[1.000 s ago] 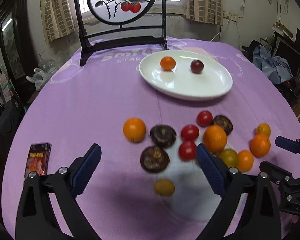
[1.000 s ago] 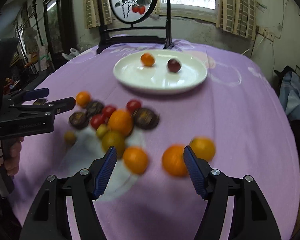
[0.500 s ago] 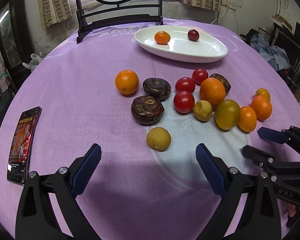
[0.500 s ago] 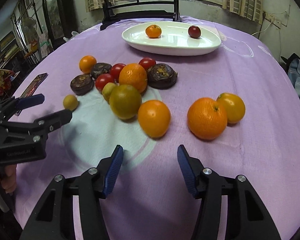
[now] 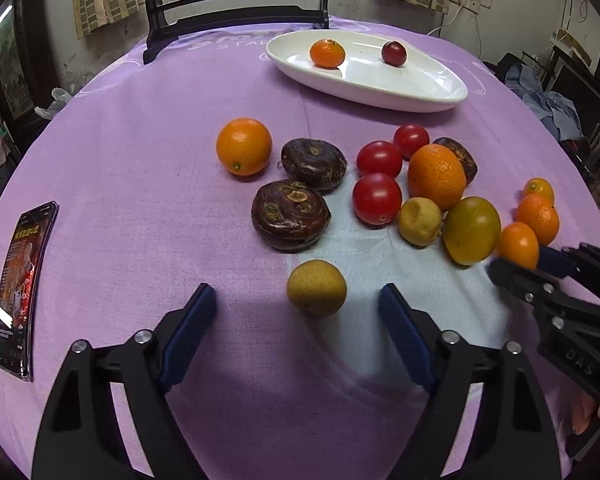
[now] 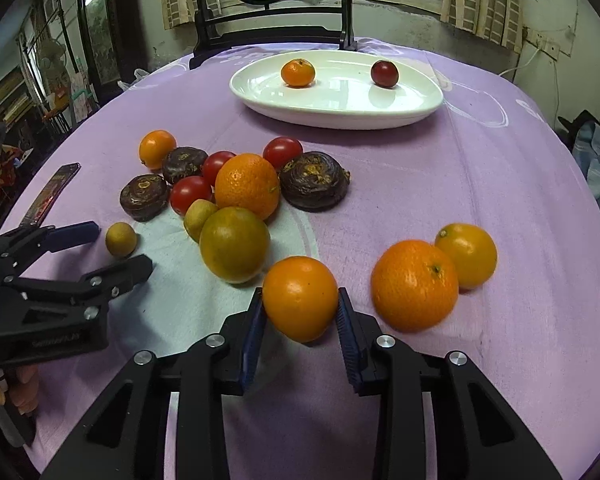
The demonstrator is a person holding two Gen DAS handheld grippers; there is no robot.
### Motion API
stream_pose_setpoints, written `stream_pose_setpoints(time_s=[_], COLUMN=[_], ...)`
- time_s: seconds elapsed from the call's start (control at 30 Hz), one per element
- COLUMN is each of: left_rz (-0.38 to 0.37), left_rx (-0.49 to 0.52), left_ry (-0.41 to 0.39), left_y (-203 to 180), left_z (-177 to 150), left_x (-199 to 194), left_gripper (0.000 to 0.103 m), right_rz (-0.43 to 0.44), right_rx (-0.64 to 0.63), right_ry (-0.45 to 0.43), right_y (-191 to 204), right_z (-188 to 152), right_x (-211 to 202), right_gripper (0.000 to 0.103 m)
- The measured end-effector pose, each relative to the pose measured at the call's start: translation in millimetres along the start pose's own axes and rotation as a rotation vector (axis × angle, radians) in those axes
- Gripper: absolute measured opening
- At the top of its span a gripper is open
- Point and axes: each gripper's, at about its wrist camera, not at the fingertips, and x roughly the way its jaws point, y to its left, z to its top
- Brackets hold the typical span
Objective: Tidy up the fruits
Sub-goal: 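Carry the small yellow fruit in the left tool while the right tool carries an orange to the plate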
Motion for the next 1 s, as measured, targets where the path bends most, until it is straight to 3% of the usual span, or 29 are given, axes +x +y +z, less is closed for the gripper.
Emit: stream_pose_setpoints(time_s=[0.1,0.27,0.33,0.43,0.63,0.73,0.87,1.0], left_rz=[-0.005,0.013,0.019,0.02,-0.074,-0.106,-0.136,-0.099], left_rx=[-0.009,-0.011,-0.025,0.004,0.034,0.062,0.095,0.099], left_ry=[-0.006,0.003,0.0,-0.008,0.017,-0.016,-0.077,-0.143], left_y=[2,0,-1,-7,-15,-21,-29,-33], left_z=[1,1,3,4,-5,0,32,83], left_x=[-2,-2,-2,-5,-20,-36,-56,-54], left_gripper=[0.068,0.065,0.057,0.025,0.025,0.025,0.025,0.025], right_rz=[0.011,0.022,0.028,0.035,0.046,0.047,0.044,0.013], right_rx=[0.011,0.015,0.021,0.027,0.024,0.016,0.002,-0.028], right_ry=[-0.004,-0.014,-0.021,-0.034,-0.061,-0.09,-0.152,-0.195], right_y=[-3,-5,-6,-8,-12,-14,-17,-20], right_z=[-7,-16,-20,-23,-25,-18,8,49], right_x=[-7,-17,-21,-29,-43,-53,-66,-63], right_gripper=[0.035,0.035,0.035,0.035,0.035,0.035,0.035,0.035])
